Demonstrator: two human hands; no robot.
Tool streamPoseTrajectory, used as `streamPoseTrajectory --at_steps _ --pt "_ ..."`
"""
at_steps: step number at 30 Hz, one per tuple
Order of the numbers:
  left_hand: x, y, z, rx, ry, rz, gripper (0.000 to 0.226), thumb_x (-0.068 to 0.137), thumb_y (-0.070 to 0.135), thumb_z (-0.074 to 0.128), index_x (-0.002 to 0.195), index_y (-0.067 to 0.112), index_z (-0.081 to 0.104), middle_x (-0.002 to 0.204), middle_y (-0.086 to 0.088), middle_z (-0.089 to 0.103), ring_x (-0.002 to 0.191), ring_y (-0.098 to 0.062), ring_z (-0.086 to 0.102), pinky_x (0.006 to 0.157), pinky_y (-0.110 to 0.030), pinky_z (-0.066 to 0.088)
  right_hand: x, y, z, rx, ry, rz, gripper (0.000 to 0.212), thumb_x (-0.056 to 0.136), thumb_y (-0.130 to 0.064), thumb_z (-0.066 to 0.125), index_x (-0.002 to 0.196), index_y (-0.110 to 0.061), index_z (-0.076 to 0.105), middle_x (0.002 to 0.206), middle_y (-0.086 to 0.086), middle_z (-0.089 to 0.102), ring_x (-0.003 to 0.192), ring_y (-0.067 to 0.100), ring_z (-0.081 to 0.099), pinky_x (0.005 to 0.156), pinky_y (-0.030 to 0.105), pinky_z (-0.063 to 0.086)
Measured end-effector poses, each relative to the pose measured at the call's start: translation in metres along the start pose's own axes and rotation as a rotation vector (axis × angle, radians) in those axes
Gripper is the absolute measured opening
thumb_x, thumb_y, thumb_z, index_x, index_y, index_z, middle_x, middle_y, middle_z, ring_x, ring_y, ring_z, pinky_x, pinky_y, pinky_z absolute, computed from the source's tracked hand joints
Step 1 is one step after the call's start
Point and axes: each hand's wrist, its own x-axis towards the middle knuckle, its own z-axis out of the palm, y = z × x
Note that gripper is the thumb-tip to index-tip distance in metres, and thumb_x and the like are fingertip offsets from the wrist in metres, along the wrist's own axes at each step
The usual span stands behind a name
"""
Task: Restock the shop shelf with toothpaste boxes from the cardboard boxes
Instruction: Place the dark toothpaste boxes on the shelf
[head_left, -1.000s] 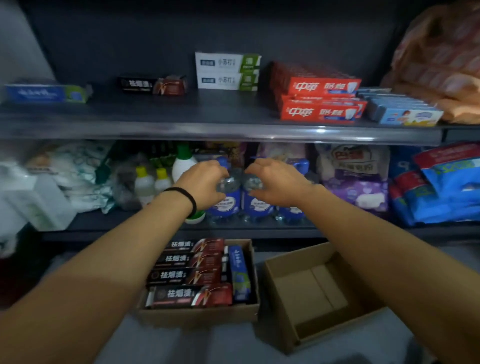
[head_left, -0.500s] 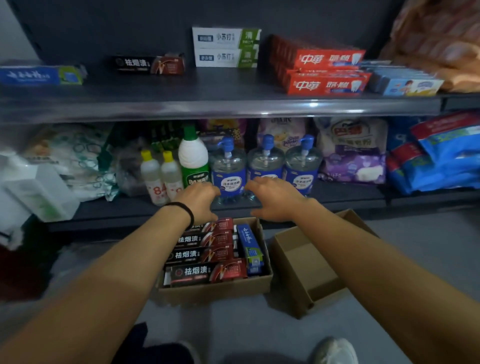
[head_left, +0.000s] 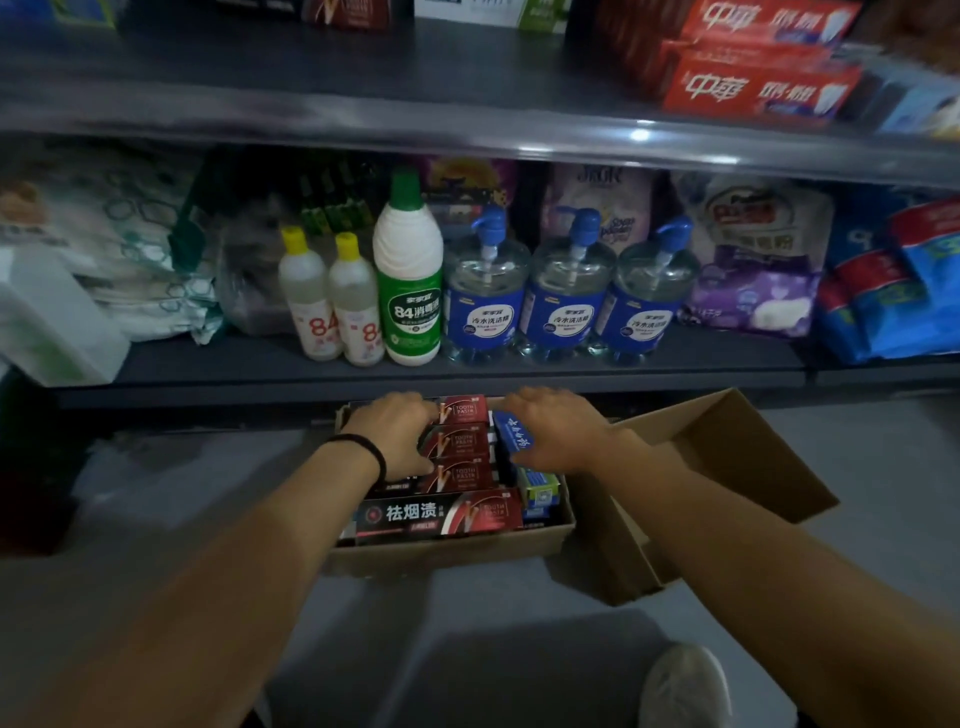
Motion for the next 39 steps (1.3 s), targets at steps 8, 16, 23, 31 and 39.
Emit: streamPoseTrajectory --at_steps 8,16,23,31,39 --pt "0.010 -0.011 0.030 -0.037 -0.067 0.028 0.046 0.075 0.034 0.073 0.116 0.017 0.059 0.115 -0.001 0.056 0.107 -0.021 0.056 0.089 -0.038 0.050 0.010 -0.001 0.035 0.032 -0.075 0.096 0.071 0.084 -0.045 0.065 0.142 -0.018 0.035 0.144 0.007 0.042 0.129 0.024 0.042 0.105 0.040 0.036" --pt "0.009 -0.015 0.055 -0.028 -0.142 0.051 0.056 0.076 0.036 0.075 0.125 0.018 0.055 0.121 -0.002 0.054 0.111 -0.019 0.053 0.093 -0.036 0.049 0.009 -0.034 0.062 0.051 -0.095 -0.071 0.058 0.083 -0.042 0.065 0.132 -0.017 0.047 0.132 0.005 0.051 0.121 0.022 0.048 0.102 0.038 0.040" --pt "-0.002 -0.030 0.055 -0.097 -0.122 0.013 0.061 0.076 0.032 0.076 0.131 0.020 0.052 0.126 0.001 0.054 0.113 -0.017 0.053 0.095 -0.034 0.049 0.001 -0.039 0.086 -0.033 -0.126 -0.077 0.066 0.082 -0.035 0.070 0.136 -0.019 0.036 0.136 0.004 0.043 0.116 0.022 0.053 0.094 0.040 0.049" --pt "-0.012 -0.036 0.051 -0.104 -0.106 -0.022 0.059 0.076 0.033 0.076 0.129 0.020 0.053 0.129 0.001 0.053 0.116 -0.017 0.052 0.096 -0.033 0.048 0.002 -0.038 0.090 -0.009 -0.173 -0.054 0.066 0.082 -0.026 0.071 0.135 -0.019 0.032 0.136 0.006 0.045 0.120 0.023 0.050 0.099 0.038 0.043" --pt "-0.010 -0.035 0.043 -0.075 -0.090 -0.019 0.065 0.076 0.035 0.076 0.133 0.020 0.049 0.128 0.001 0.053 0.115 -0.017 0.052 0.094 -0.032 0.047 0.002 -0.035 0.077 0.055 -0.172 -0.043 0.052 0.085 -0.030 0.068 0.130 -0.018 0.045 0.130 0.004 0.051 0.118 0.020 0.052 0.098 0.036 0.045"
